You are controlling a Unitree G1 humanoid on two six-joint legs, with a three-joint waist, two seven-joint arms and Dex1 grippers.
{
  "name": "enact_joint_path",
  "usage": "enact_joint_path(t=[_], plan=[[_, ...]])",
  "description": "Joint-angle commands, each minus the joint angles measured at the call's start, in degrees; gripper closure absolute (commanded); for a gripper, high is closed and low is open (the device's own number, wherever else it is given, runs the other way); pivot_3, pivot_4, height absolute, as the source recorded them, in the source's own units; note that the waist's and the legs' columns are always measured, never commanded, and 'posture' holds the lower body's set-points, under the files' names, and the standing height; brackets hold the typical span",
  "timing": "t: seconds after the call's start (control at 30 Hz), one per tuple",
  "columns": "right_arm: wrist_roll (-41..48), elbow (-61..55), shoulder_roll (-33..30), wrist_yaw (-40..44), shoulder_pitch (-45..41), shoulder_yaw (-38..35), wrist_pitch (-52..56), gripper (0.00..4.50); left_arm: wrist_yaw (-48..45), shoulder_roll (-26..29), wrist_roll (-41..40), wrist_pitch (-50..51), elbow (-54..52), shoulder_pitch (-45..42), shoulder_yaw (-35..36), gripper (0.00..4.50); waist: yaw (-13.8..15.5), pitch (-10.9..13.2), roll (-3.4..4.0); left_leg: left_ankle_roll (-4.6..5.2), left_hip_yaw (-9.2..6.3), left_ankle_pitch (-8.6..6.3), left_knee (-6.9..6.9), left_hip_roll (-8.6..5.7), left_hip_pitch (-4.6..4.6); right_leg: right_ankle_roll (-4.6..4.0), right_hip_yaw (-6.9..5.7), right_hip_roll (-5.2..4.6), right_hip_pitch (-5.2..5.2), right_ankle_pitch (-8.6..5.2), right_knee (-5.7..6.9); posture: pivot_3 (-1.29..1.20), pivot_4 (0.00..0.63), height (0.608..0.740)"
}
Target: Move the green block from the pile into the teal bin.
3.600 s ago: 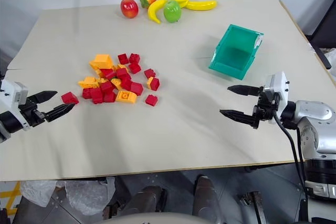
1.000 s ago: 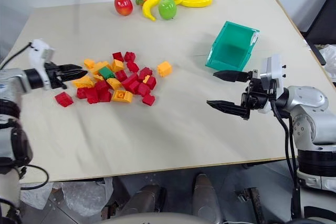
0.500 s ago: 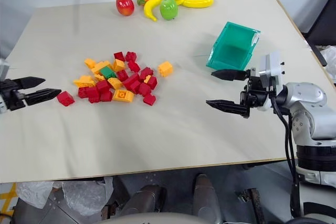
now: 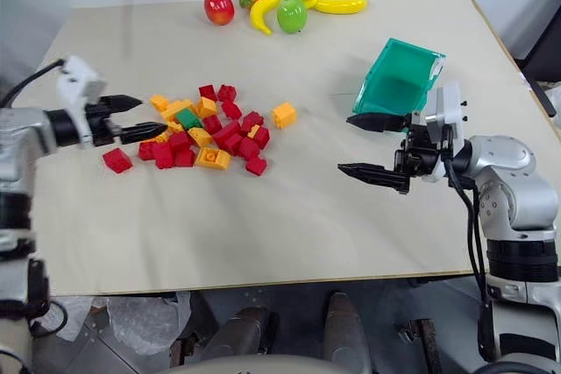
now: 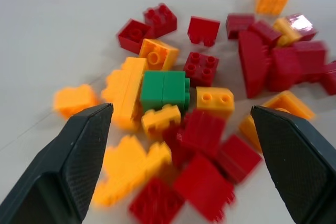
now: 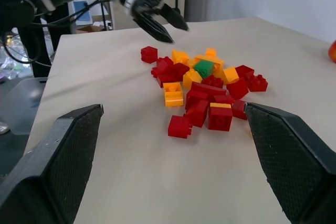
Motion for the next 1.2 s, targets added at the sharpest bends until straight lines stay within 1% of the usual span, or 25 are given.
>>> enact_joint_path(t=[0.03, 0.1, 0.23, 0.4, 0.57, 0.97, 1.1, 1.2], plan=[[1.2, -2.8, -0.5, -1.0, 1.4, -2.6, -0.5, 0.00, 0.2, -0.8, 6.1, -3.3, 12.1, -8.8, -4.8, 0.03, -0.4, 0.0, -0.01, 0.00, 0.00, 0.00, 0.00, 0.00, 0.00, 0.00, 0.00, 0.00, 0.00, 0.00, 0.00, 0.00, 0.150, 0.740], [1.2, -3.5, -0.4, -1.6, 2.4, -3.0, -0.6, 0.00, 0.1, -2.7, 8.2, -4.5, 20.0, -14.0, -6.8, 0.03, -0.5, 0.0, -0.03, 0.00, 0.03, 0.00, -0.01, 0.00, 0.00, 0.01, -0.01, 0.01, -0.01, 0.01, -0.02, 0.00, 0.150, 0.740], [1.4, -4.5, -0.4, -2.3, 3.6, -3.5, -0.5, 0.00, -1.5, -6.1, 13.2, -5.5, 31.9, -22.1, -11.2, 0.03, -1.2, 0.0, -0.05, 0.01, 0.04, 0.00, 0.00, -0.03, -0.01, 0.03, -0.01, 0.00, -0.02, 0.01, 0.01, 0.00, 0.150, 0.740], [1.2, -4.1, -0.4, -2.6, 3.1, -3.3, -0.6, 0.00, -2.9, -9.0, 19.4, -6.5, 40.2, -27.6, -15.9, 0.03, -1.5, 0.1, -0.11, 0.01, 0.10, 0.01, 0.00, 0.00, -0.01, 0.05, 0.03, 0.03, -0.07, 0.02, 0.05, 0.00, 0.150, 0.740], [1.1, -3.5, -0.4, -2.5, 2.2, -3.0, -0.5, 0.00, -0.8, -10.6, 24.3, -6.2, 43.7, -31.0, -18.7, 0.03, -1.3, 0.1, -0.12, 0.02, 0.11, 0.01, 0.05, -0.03, -0.01, 0.07, 0.06, -0.01, -0.06, 0.03, 0.09, 0.00, 0.150, 0.740], [0.7, -2.3, 0.0, -1.5, 0.7, -2.1, -0.7, 0.00, 4.4, -14.3, 28.0, -5.5, 46.1, -31.7, -18.6, 0.03, -1.2, 0.1, -0.12, 0.02, 0.14, 0.01, 0.08, -0.03, 0.01, 0.08, 0.09, -0.01, -0.07, 0.04, 0.16, 0.00, 0.150, 0.740], [0.7, -2.7, 0.1, -1.5, 1.1, -2.0, -0.7, 0.00, 6.6, -16.6, 24.3, -4.0, 46.2, -32.3, -14.0, 0.03, -0.9, 0.1, -0.12, 0.02, 0.16, 0.02, 0.14, -0.04, 0.02, 0.08, 0.12, -0.02, -0.06, 0.04, 0.23, 0.00, 0.150, 0.740], [1.2, -3.6, 0.2, -2.2, 1.0, -2.2, -0.3, 0.00, 5.0, -16.6, 25.2, -3.2, 46.1, -32.9, -13.8, 0.03, -0.4, 0.1, -0.12, 0.03, 0.15, 0.05, 0.19, -0.06, 0.01, 0.12, 0.12, -0.04, -0.04, 0.06, 0.24, 0.00, 0.150, 0.740]])
